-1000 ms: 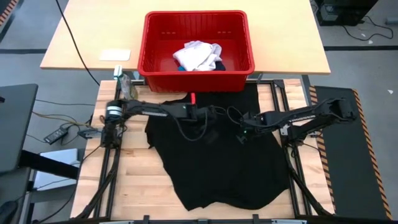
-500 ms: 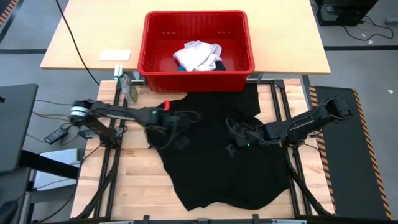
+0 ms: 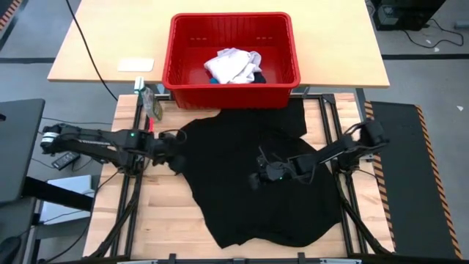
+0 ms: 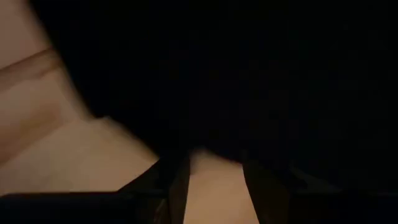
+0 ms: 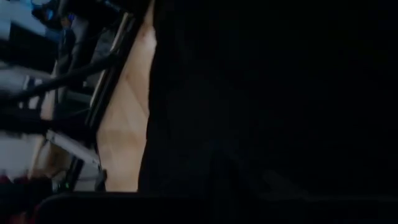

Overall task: Fold laundry
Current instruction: Fold the black shirt on the table

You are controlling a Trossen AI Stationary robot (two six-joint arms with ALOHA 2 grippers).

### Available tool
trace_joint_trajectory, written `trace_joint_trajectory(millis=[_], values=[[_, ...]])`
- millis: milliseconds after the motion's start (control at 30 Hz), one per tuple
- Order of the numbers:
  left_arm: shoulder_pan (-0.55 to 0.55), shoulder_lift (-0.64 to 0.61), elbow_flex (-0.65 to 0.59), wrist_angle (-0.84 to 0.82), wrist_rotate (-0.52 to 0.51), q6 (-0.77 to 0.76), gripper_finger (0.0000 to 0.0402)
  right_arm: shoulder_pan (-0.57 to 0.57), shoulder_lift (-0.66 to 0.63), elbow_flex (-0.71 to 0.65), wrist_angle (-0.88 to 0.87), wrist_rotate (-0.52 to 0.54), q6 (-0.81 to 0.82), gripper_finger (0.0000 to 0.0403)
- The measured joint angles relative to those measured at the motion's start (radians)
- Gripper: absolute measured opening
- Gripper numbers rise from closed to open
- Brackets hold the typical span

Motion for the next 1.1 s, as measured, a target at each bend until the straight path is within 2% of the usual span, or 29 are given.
trace_joint_trajectory(millis=[100, 233, 400, 533, 667, 833, 867, 933, 1000, 1100], values=[[0.037, -0.009, -0.085, 0.016, 0.019, 0.021, 0.0163, 0.003, 0.075, 0.019, 0.079, -0.018, 0.043, 0.0076], [0.078, -0.009, -0.171, 0.067, 0.064, 0.022, 0.0184, 0.016, 0.137, 0.067, 0.101, -0.023, 0.111, 0.0121], [0.105, -0.009, -0.250, 0.149, 0.065, 0.055, 0.0204, 0.025, 0.186, 0.138, 0.082, -0.020, 0.149, 0.0175], [0.106, -0.008, -0.311, 0.263, 0.055, 0.076, 0.0193, 0.025, 0.205, 0.191, 0.001, -0.020, 0.238, 0.0185], [0.106, -0.009, -0.370, 0.364, 0.049, 0.078, 0.0144, 0.029, 0.213, 0.238, -0.094, -0.037, 0.249, 0.0161], [0.105, -0.012, -0.403, 0.402, 0.019, 0.081, 0.0027, 0.046, 0.217, 0.257, -0.225, -0.103, 0.178, 0.0099], [0.105, -0.012, -0.399, 0.398, 0.022, 0.083, 0.0015, 0.051, 0.215, 0.258, -0.271, -0.121, 0.168, 0.0084], [0.096, -0.011, -0.379, 0.379, 0.046, 0.093, 0.0010, 0.062, 0.213, 0.256, -0.345, -0.177, 0.148, 0.0052], [0.072, -0.011, -0.342, 0.337, 0.115, 0.102, 0.0005, 0.075, 0.206, 0.259, -0.407, -0.228, 0.122, 0.0020], [0.018, -0.014, -0.257, 0.248, 0.195, 0.131, 0.0003, 0.099, 0.184, 0.261, -0.499, -0.292, 0.066, 0.0010]])
